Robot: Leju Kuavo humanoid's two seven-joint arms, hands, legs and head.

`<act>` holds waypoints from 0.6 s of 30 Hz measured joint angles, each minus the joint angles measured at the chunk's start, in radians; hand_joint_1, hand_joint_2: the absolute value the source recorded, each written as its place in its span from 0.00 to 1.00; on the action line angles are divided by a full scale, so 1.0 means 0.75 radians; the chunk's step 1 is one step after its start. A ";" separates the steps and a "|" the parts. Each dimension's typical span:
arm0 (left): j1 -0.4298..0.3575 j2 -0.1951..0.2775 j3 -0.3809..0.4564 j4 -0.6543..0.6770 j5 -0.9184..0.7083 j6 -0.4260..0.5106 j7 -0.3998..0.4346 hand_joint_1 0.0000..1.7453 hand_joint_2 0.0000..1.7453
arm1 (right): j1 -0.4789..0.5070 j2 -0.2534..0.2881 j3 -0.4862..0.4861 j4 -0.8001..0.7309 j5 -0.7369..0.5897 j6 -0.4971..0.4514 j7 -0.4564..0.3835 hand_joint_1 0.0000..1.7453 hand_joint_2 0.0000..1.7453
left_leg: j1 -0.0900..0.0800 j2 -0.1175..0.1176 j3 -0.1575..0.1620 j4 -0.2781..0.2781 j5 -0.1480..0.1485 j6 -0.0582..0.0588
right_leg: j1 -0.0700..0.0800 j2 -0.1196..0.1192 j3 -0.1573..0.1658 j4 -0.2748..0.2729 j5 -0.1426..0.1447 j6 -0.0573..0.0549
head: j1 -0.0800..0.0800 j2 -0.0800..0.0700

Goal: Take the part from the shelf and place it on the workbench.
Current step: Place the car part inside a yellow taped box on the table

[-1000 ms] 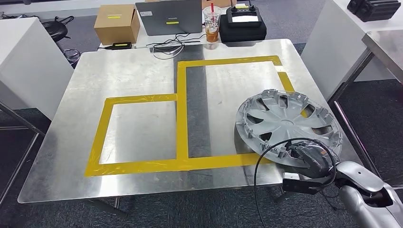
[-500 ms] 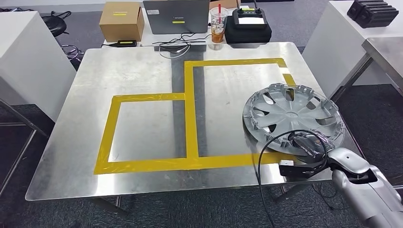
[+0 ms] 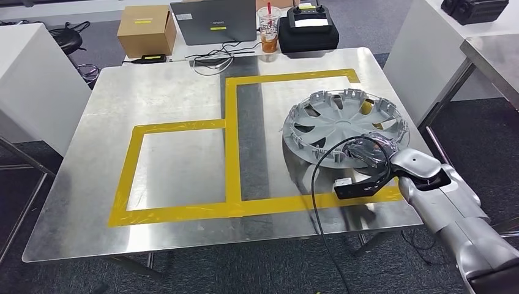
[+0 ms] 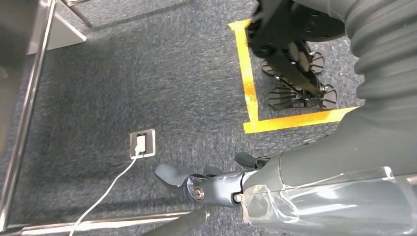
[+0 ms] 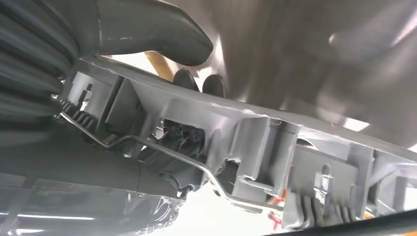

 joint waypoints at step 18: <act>0.002 0.064 -0.118 0.127 -0.064 0.057 -0.088 0.00 1.00 | -0.068 0.211 0.214 0.001 -0.152 0.043 -0.050 1.00 1.00 | -0.003 -0.017 0.171 -0.392 0.210 0.064 | 0.014 0.009 -0.174 0.326 -0.117 0.034 | 0.005 0.000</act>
